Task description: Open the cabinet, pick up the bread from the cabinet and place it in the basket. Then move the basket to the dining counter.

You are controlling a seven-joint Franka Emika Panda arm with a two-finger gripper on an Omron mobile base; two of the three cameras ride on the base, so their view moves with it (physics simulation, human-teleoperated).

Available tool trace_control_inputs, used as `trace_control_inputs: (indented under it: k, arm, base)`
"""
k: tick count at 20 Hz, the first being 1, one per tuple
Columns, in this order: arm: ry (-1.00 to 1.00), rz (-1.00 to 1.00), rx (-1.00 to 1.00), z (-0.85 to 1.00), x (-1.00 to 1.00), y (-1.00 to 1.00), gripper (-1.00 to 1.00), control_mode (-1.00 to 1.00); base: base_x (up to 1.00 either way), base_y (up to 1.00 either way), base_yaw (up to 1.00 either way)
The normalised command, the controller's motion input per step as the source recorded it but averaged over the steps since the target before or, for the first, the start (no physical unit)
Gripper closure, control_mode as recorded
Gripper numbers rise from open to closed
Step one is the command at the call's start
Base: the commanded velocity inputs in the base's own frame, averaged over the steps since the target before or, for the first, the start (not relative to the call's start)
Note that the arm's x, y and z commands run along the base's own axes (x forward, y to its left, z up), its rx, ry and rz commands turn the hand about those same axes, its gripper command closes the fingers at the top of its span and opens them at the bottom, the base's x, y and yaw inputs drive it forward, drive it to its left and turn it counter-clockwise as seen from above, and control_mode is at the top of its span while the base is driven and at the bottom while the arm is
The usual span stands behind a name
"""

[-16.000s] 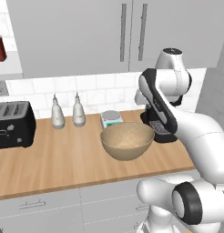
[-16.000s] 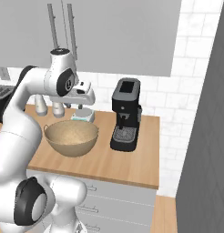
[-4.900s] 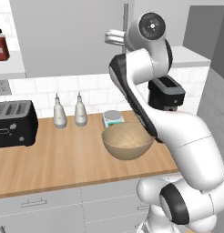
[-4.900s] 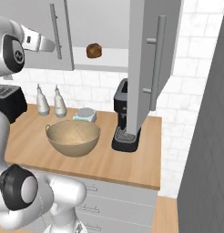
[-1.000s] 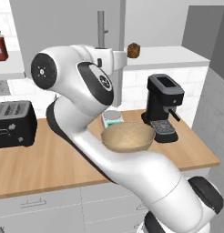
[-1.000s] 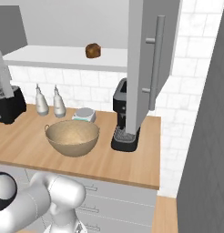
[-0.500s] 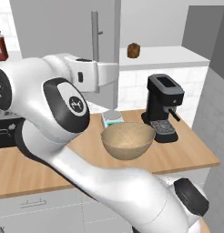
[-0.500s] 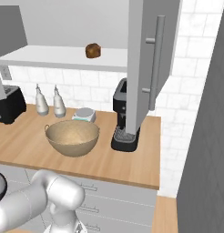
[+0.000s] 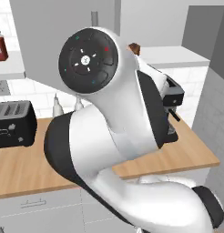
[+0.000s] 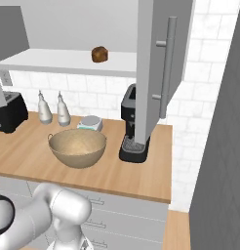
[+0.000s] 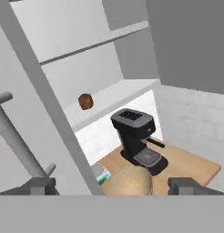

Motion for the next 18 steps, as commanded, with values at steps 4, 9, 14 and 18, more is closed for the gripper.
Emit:
trace_control_inputs:
  k: [4, 9, 14, 18]
  arm:
    - [-0.07, 0.39, 0.66, -0.13, -0.08, -0.87, -1.00, -1.00]
    - [0.19, 0.48, 0.81, -0.76, 0.27, -0.23, -1.00, -1.00]
    - [0.20, 0.45, 0.51, -0.55, 0.72, -0.06, -1.00, -1.00]
    - [0.22, 0.30, 0.23, -0.01, 0.90, 0.01, -1.00, -1.00]
  base:
    - [0.00, 0.00, 0.00]
    - [0.00, 0.00, 0.00]
    - [0.00, 0.00, 0.00]
    - [0.00, 0.00, 0.00]
